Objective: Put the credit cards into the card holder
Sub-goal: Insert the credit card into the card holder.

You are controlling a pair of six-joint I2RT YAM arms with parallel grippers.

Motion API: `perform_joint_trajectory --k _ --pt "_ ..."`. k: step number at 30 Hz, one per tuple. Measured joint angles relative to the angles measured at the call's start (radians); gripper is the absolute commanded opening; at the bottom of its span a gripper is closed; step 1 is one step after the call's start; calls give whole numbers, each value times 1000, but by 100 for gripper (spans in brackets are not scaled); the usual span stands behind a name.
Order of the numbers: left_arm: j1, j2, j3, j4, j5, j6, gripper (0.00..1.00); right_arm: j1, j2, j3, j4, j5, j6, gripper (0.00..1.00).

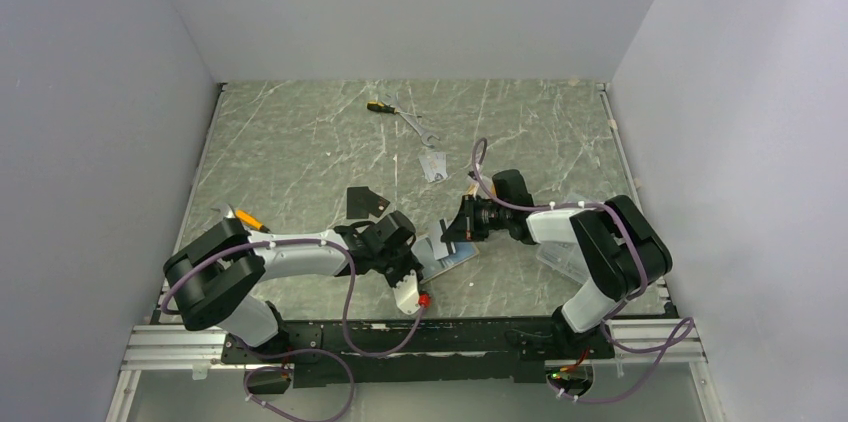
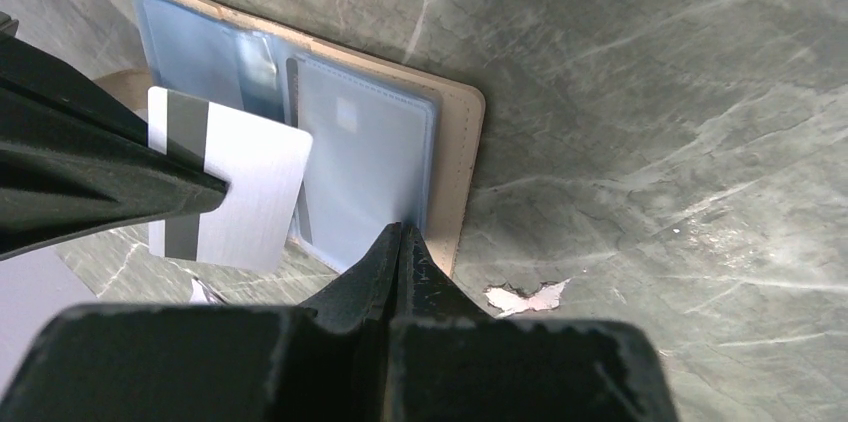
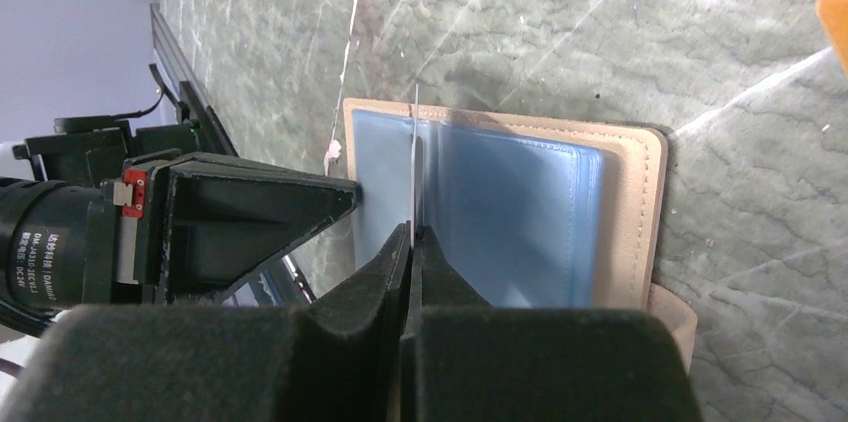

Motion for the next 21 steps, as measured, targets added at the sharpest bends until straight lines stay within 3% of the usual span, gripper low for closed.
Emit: perform_joint_trajectory --k 21 --pt "0 -13 -6 -12 -3 1 1 6 0 -29 -60 -61 -37 0"
